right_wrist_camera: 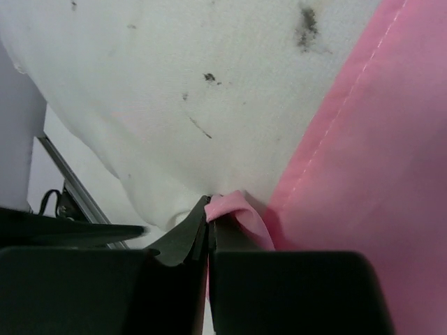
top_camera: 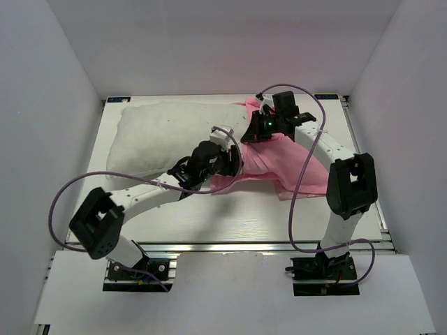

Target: Put the pillow into the pillowcase

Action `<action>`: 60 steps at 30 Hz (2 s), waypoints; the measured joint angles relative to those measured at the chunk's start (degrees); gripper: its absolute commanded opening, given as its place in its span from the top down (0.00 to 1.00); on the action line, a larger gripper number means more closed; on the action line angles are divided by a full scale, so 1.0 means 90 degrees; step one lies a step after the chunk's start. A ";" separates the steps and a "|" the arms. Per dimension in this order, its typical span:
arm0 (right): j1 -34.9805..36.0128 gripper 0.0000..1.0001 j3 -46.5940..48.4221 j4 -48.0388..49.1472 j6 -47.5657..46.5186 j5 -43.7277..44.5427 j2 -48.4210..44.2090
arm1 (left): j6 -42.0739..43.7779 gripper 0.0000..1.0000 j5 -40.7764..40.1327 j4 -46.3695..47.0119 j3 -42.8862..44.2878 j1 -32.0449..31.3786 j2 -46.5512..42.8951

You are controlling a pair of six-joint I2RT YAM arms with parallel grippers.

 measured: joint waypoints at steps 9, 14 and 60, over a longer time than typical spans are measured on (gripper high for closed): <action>-0.0027 1.00 -0.0403 0.0000 -0.0413 0.0017 -0.0160 | 0.1605 0.17 -0.0610 -0.2198 0.1746 0.0685 -0.1076; -0.0027 1.00 -0.0410 -0.0012 -0.0624 0.0024 -0.0223 | 0.2647 0.04 -0.0648 -0.2664 0.2545 0.1268 0.0063; -0.0347 0.33 -0.0877 -0.2431 -0.4481 -0.0231 -0.1236 | 0.0585 1.00 0.1345 -0.0325 0.0911 0.0248 0.0974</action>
